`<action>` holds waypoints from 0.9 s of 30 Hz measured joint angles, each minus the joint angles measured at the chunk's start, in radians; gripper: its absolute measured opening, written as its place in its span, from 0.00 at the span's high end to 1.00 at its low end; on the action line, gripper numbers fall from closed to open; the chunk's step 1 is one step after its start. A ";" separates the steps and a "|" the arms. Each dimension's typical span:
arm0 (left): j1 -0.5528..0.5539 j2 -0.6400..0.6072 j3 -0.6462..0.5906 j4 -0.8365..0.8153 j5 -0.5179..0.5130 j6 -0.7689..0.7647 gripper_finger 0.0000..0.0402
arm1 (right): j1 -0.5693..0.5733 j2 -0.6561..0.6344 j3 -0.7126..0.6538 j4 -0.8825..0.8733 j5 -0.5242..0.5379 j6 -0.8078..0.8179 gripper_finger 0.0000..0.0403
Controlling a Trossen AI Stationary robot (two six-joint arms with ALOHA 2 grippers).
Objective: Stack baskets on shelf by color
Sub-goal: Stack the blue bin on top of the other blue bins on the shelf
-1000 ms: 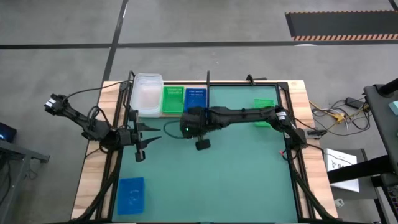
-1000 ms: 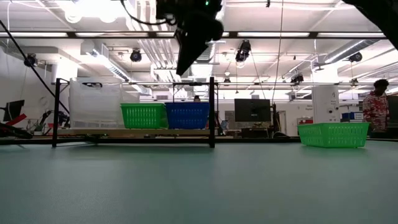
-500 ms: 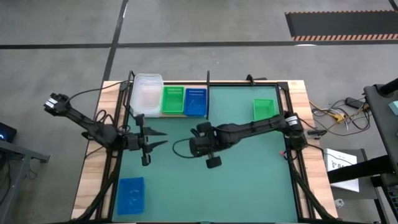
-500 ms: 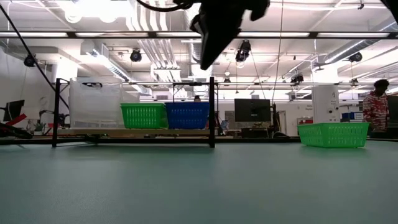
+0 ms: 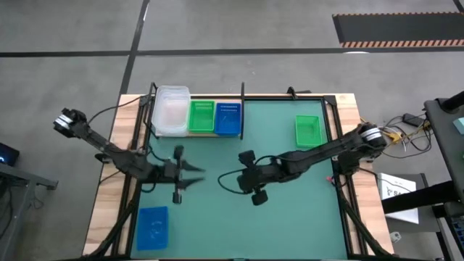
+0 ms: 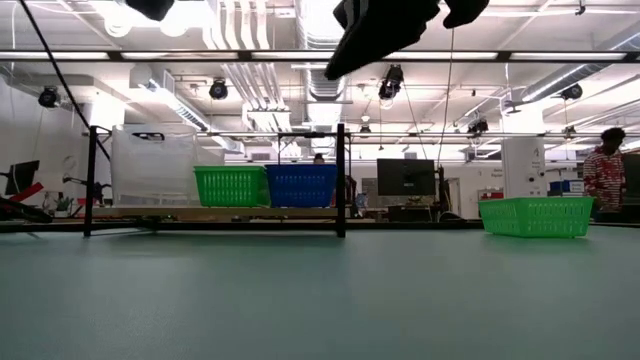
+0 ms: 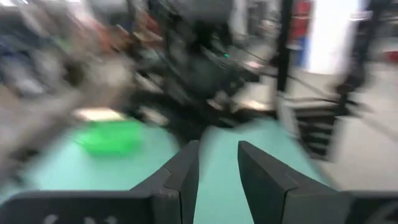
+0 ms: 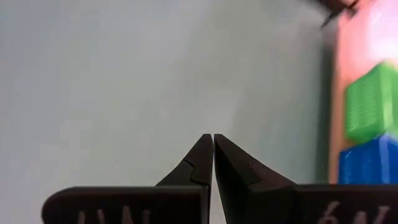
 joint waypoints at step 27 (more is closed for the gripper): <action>-0.425 0.523 0.506 -1.011 0.763 -1.313 0.82 | -0.025 -0.193 -0.333 0.456 -0.005 -0.136 0.98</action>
